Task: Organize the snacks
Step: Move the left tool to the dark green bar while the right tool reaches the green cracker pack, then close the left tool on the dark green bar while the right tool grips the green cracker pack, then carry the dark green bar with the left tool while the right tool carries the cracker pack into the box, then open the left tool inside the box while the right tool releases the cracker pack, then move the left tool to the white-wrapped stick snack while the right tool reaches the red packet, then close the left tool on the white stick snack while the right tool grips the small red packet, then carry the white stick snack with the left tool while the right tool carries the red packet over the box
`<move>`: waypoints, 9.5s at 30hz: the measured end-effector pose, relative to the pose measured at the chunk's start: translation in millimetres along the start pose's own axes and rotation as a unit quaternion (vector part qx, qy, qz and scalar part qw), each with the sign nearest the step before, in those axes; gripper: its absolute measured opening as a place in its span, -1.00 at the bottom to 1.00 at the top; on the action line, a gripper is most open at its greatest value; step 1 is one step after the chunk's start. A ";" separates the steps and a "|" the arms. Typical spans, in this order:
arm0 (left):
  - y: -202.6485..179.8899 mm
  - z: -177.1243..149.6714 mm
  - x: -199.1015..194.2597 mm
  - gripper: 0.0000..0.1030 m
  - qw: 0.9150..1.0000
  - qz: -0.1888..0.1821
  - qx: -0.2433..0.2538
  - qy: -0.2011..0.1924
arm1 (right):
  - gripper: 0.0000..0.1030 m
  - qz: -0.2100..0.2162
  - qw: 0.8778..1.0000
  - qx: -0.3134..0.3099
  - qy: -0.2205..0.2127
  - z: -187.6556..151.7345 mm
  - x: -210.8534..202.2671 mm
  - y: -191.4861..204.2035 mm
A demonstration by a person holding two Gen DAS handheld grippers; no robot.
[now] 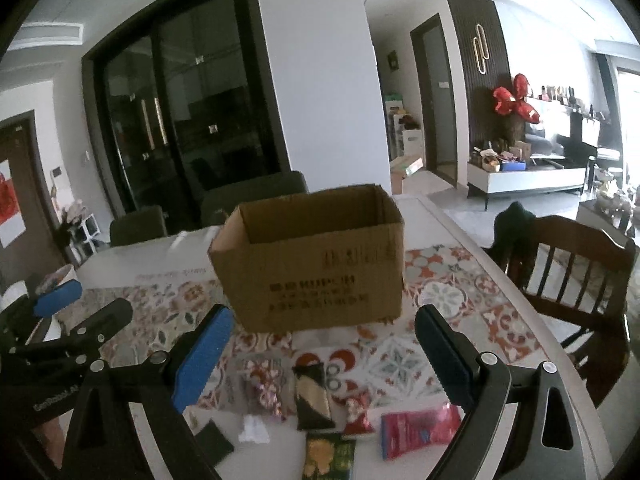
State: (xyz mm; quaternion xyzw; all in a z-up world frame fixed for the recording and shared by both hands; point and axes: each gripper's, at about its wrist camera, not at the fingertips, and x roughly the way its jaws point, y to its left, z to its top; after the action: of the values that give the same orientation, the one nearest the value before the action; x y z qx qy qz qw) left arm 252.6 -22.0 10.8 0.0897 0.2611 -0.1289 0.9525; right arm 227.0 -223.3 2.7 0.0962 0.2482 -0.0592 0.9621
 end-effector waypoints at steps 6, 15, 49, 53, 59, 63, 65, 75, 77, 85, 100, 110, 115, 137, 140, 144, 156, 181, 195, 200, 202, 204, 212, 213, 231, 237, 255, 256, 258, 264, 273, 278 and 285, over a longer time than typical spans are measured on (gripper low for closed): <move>2.8 -34.6 -7.4 0.63 1.000 0.002 0.007 0.002 | 0.81 0.006 1.000 -0.008 0.023 -25.6 -5.8 5.6; 3.5 -79.5 0.7 0.55 0.999 -0.010 0.026 0.042 | 0.81 -0.001 0.998 -0.028 0.063 -68.7 -3.5 16.3; -17.3 -136.6 77.9 0.14 0.979 -0.094 0.026 0.176 | 0.28 -0.018 0.979 -0.025 0.203 -140.8 58.8 4.1; -21.5 -138.1 80.6 0.04 0.979 -0.093 0.027 0.177 | 0.08 -0.023 0.979 -0.039 0.200 -141.0 59.7 5.7; -22.8 -137.3 82.8 -0.05 0.980 -0.089 0.014 0.176 | -0.08 -0.022 0.979 -0.051 0.197 -141.2 59.7 7.7; -23.2 -135.5 81.2 -0.06 0.981 -0.083 0.002 0.177 | -0.09 -0.016 0.979 -0.046 0.197 -140.8 59.3 5.6; -23.3 -133.2 78.7 -0.08 0.981 -0.082 -0.006 0.175 | -0.09 -0.011 0.979 -0.043 0.199 -140.6 58.9 4.6; -26.5 -115.4 57.9 -0.10 0.985 -0.070 -0.025 0.154 | -0.09 0.012 0.981 -0.036 0.188 -131.7 43.0 3.5; -27.7 -108.9 52.0 -0.10 0.987 -0.068 -0.026 0.144 | -0.09 0.015 0.983 -0.037 0.180 -127.0 37.7 3.1; -30.9 -75.5 29.1 -0.10 0.992 -0.069 -0.038 0.099 | -0.09 0.025 0.990 -0.036 0.137 -98.7 16.8 -1.6; -39.0 -22.1 19.4 -0.10 0.996 -0.063 -0.036 0.048 | -0.09 0.044 0.996 -0.032 0.077 -46.8 3.3 -13.7; -33.4 25.9 33.6 -0.10 0.997 -0.062 -0.040 0.022 | -0.09 0.054 0.997 -0.041 0.040 -1.2 16.9 -13.8; -32.5 52.3 44.8 -0.10 0.997 -0.068 -0.035 0.015 | -0.09 0.063 0.997 -0.043 0.026 24.0 25.9 -14.3; -35.6 143.7 142.6 -0.10 0.991 -0.091 -0.052 0.083 | -0.09 0.073 0.994 -0.057 0.066 125.1 118.8 -26.7; -34.4 146.0 156.7 -0.10 0.990 -0.090 -0.056 0.094 | -0.09 0.074 0.992 -0.060 0.080 131.7 133.2 -25.6; -30.9 151.3 176.5 -0.10 0.988 -0.084 -0.064 0.108 | -0.09 0.070 0.991 -0.067 0.093 135.6 148.6 -22.8; -23.6 154.7 192.4 0.35 0.991 -0.046 -0.065 0.109 | 0.20 0.062 0.989 -0.047 0.124 136.8 176.6 -26.6; -18.1 73.4 81.2 0.41 0.995 -0.007 -0.041 0.089 | 0.33 0.059 0.993 -0.042 0.095 80.8 91.6 -22.3; -29.5 22.6 54.2 0.41 0.996 -0.006 -0.018 0.090 | 0.33 0.041 0.994 -0.031 0.100 22.7 58.2 -33.4; -30.2 5.7 52.4 0.41 0.995 -0.011 -0.022 0.099 | 0.33 0.037 0.993 -0.028 0.110 4.9 54.8 -35.8; -30.3 -2.6 53.4 0.41 0.994 -0.013 -0.028 0.106 | 0.33 0.035 0.993 -0.029 0.113 -1.0 54.6 -36.1; -30.9 -9.9 55.4 0.41 0.993 -0.017 -0.029 0.114 | 0.33 0.035 0.992 -0.027 0.120 -8.3 55.1 -36.6; -30.7 -40.8 75.2 0.39 0.986 -0.024 -0.043 0.158 | 0.33 0.033 0.987 -0.026 0.158 -39.4 65.5 -39.6; -30.8 -43.9 78.0 0.39 0.986 -0.022 -0.044 0.162 | 0.33 0.033 0.986 -0.025 0.162 -43.1 67.1 -40.6; -39.4 -72.0 130.5 0.21 0.971 -0.034 -0.062 0.229 | 0.17 0.026 0.976 -0.018 0.215 -79.1 97.6 -42.2; -42.4 -74.7 146.1 0.13 0.967 -0.031 -0.070 0.243 | 0.07 0.030 0.974 -0.016 0.224 -83.1 106.1 -40.5; -47.7 -77.4 165.5 -0.34 0.965 -0.027 -0.068 0.252 | -0.51 0.039 0.969 -0.007 0.244 -91.2 128.0 -39.1; -47.7 -77.6 165.0 -0.38 0.965 -0.028 -0.065 0.251 | -0.52 0.040 0.969 -0.006 0.245 -91.4 128.4 -40.0; -48.5 -77.9 164.4 -0.42 0.966 -0.030 -0.061 0.250 | -0.52 0.041 0.969 -0.005 0.244 -91.5 128.9 -40.3; -47.8 -77.0 153.2 -0.50 0.968 -0.031 -0.055 0.244 | -0.53 0.040 0.970 -0.007 0.242 -91.1 128.1 -40.1; -50.9 -62.8 121.4 -0.50 0.975 -0.048 -0.051 0.211 | -0.53 0.055 0.973 -0.006 0.223 -79.6 111.0 -36.1; -50.0 -48.8 105.5 -0.50 0.979 -0.057 -0.053 0.189 | -0.53 0.062 0.977 -0.006 0.205 -67.6 96.8 -34.2; -49.1 -24.7 82.1 -0.50 0.985 -0.065 -0.048 0.152 | -0.53 0.073 0.982 -0.003 0.173 -45.4 77.8 -34.4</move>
State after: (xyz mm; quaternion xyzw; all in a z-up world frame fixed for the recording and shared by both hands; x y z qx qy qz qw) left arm 294.7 -79.1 -58.0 0.0450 0.4137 -0.1625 0.8947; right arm 268.0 -252.2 -79.6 0.1200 0.4032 0.0294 0.9067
